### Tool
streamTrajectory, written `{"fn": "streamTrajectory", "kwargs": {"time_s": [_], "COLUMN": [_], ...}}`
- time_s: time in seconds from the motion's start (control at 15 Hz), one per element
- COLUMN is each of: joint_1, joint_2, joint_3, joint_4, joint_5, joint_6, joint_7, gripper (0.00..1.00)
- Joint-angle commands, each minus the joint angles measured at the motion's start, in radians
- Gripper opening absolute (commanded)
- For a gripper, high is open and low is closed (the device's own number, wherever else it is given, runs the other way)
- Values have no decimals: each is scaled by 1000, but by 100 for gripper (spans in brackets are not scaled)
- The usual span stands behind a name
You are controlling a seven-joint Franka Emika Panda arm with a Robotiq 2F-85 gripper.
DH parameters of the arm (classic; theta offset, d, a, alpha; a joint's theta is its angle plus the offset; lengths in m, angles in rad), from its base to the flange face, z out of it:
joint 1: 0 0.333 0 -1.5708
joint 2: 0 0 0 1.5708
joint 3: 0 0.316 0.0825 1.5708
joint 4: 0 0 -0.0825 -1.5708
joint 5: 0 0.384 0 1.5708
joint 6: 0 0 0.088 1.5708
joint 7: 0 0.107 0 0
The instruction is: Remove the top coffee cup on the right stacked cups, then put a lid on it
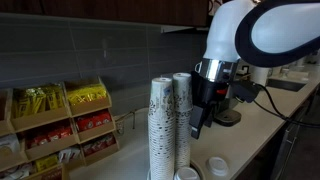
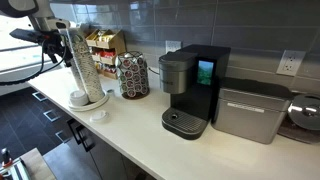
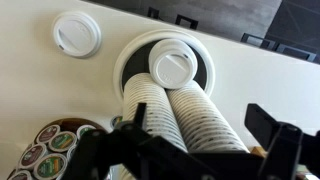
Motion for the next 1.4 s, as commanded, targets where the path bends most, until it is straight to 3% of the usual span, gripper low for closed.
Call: {"fn": "streamTrajectory", "kwargs": {"time_s": [0.0,0.33,0.87,1.33], "joint_1": [-2,-2,-26,-8], "joint_2": [1,1,-115,-187], "joint_3": [2,2,-59,-96], "joint_4": [3,3,-12,-45], "joint_5": [1,1,-62,-26], "joint_6": [-3,-3,-6,173], "joint_7": [0,0,-112,-201], "gripper": [100,100,100,100]}}
